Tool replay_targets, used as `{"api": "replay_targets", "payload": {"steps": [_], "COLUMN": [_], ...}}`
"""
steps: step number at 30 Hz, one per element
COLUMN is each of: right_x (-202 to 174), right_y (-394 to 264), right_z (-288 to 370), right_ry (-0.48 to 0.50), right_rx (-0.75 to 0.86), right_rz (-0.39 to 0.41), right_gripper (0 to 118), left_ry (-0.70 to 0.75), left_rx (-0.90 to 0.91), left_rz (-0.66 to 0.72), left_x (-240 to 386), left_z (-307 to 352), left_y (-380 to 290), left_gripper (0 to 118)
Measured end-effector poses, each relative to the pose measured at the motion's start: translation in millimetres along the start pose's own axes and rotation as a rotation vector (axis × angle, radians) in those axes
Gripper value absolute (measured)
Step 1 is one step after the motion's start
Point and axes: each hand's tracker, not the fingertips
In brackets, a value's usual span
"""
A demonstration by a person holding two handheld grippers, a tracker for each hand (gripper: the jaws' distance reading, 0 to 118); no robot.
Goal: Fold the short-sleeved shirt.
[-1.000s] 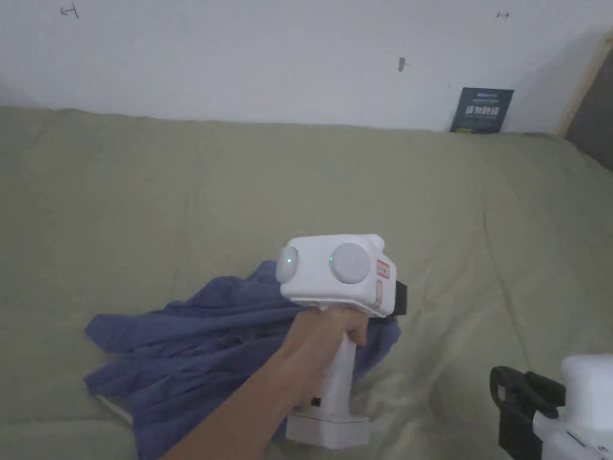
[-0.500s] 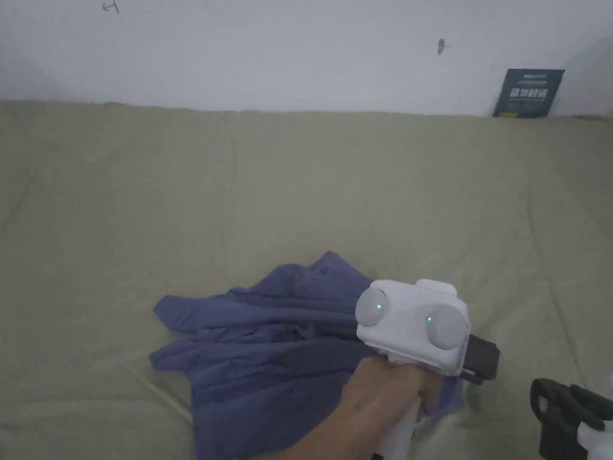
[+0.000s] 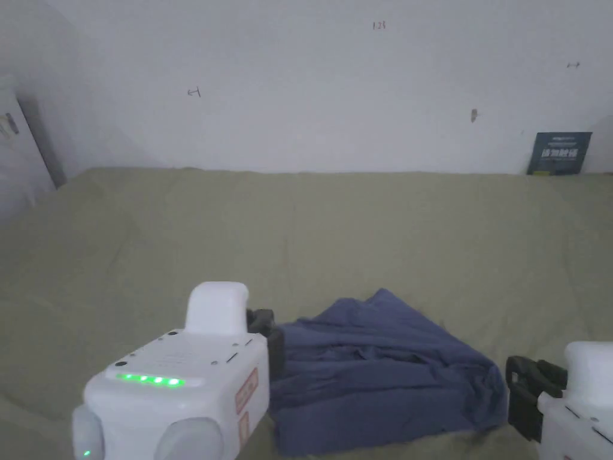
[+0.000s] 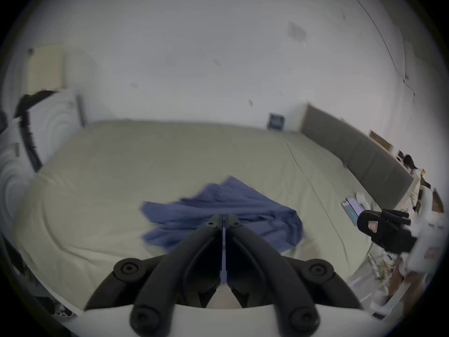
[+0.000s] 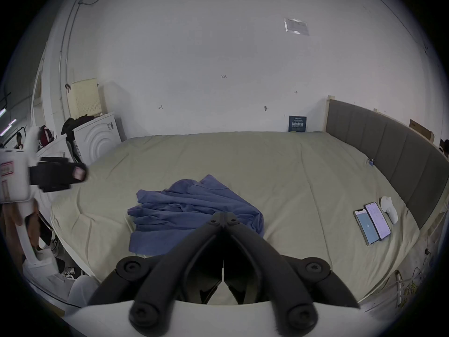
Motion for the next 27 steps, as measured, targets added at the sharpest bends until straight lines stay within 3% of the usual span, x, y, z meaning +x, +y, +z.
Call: {"api": "replay_targets", "payload": {"steps": [6, 14, 21, 27], "right_x": [-16, -26, -25, -19], "right_y": [-5, -6, -7, -11], "right_z": [16, 19, 6, -19], "right_ry": [0.019, 0.030, 0.032, 0.043], "right_rx": [0.029, 0.022, -0.005, -0.051], "right_rz": [0.000, 0.015, 0.021, 0.012], "right_gripper": [1, 1, 1, 1], "left_ry": [0.073, 0.062, 0.034, 0.008], "left_rx": [0.006, -0.022, -0.160, -0.335], "left_rz": [0.098, 0.070, 0.005, 0.048], "left_x": [-55, -68, -71, -89], "left_z": [46, 40, -9, -93], "left_y": [-12, -16, -25, -39], "left_gripper": [1, 1, 1, 2]}}
